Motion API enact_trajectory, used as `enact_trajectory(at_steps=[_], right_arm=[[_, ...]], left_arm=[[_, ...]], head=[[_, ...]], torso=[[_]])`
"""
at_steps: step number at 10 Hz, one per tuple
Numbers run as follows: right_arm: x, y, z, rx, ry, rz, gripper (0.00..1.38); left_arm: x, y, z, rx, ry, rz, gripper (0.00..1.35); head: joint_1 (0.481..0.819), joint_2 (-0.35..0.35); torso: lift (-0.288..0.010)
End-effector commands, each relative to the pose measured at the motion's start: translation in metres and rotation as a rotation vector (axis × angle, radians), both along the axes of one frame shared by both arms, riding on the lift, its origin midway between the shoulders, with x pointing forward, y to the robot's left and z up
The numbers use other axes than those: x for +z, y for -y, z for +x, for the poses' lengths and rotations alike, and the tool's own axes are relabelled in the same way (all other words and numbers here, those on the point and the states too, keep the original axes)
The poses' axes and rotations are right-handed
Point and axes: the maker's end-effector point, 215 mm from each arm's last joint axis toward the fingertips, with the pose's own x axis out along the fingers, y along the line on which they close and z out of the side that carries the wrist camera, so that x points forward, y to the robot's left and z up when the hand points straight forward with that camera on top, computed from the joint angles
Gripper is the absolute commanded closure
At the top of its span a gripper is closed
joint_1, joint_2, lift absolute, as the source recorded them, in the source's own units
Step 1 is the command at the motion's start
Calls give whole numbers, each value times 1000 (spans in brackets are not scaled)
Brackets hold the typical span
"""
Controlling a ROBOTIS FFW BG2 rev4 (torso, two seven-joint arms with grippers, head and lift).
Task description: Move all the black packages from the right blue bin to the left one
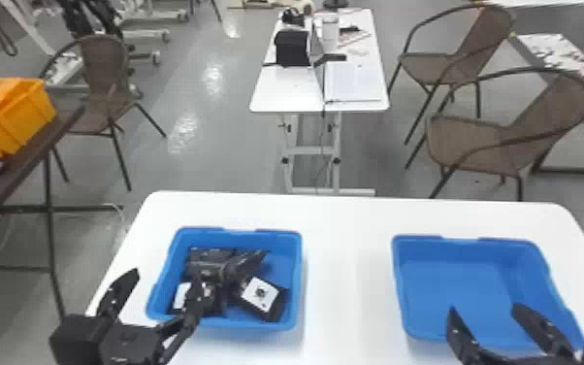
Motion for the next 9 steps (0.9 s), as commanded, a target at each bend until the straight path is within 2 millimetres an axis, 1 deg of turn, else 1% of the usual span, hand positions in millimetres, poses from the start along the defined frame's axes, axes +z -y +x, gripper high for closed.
enact_trajectory(at_steps=[1,9], right_arm=[[0,0,0,-2,0,0,167],[0,-1,0,1,1,-3,167]], left_arm=[[-1,-2,-1,6,-3,-6,219],[-2,3,1,1,-4,-23,219]], head=[[695,95],[695,90]], torso=[[0],[0]])
